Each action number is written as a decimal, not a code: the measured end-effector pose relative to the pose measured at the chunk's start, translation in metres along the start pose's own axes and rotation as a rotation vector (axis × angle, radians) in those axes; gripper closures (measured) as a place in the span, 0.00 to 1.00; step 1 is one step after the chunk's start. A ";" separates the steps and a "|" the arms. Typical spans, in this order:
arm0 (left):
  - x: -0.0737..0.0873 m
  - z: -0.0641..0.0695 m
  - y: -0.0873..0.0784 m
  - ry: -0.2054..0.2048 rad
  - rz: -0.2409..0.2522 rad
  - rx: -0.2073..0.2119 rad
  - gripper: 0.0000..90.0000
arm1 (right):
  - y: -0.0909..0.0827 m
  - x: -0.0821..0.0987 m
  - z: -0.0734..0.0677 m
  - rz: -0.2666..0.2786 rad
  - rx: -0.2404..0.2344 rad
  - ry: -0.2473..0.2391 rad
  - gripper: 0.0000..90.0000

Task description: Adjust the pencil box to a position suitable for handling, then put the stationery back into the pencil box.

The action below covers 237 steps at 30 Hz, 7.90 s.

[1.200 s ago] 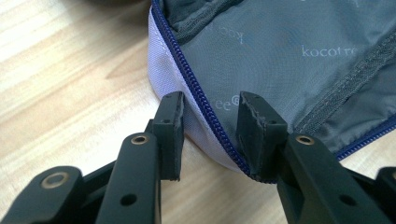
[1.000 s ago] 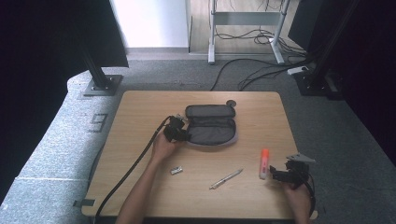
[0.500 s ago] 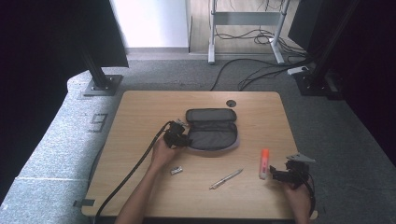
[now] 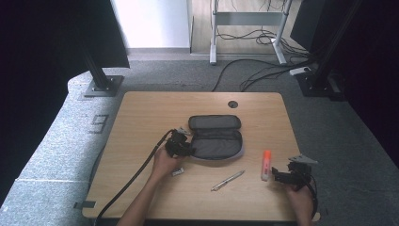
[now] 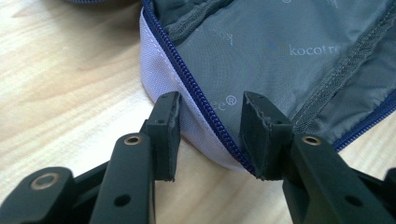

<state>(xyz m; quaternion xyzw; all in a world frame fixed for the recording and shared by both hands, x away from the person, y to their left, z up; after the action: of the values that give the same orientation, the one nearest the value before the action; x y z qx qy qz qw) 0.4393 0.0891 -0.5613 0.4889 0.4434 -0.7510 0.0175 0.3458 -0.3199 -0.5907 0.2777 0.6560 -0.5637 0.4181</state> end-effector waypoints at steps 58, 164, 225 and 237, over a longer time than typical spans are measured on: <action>0.049 0.006 -0.100 0.091 0.123 0.001 0.00 | 0.000 0.000 0.000 0.000 0.000 0.000 0.07; 0.114 0.005 -0.093 0.109 0.086 -0.055 0.00 | 0.014 -0.022 -0.044 -0.086 -0.138 -0.076 0.49; 0.114 0.004 -0.093 0.109 0.086 -0.054 0.00 | -0.004 -0.099 -0.084 0.031 -0.338 -0.134 0.73; 0.114 0.004 -0.093 0.109 0.086 -0.054 0.00 | 0.019 -0.111 -0.116 0.024 -0.395 -0.187 0.73</action>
<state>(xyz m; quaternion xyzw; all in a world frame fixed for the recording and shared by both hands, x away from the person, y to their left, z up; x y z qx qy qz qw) 0.3340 0.1886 -0.5861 0.5472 0.4426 -0.7094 0.0388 0.3896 -0.1912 -0.5033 0.1448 0.7086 -0.4424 0.5303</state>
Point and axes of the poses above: each handheld gripper's, and its own axes: y roughly forward along the jaws, x roughly out of its underside, z roughly to its right, the point moved 5 cm from there along y, roughly forward along the jaws, and after that the axes turned 13 degrees about z, right-handed, at the moved point
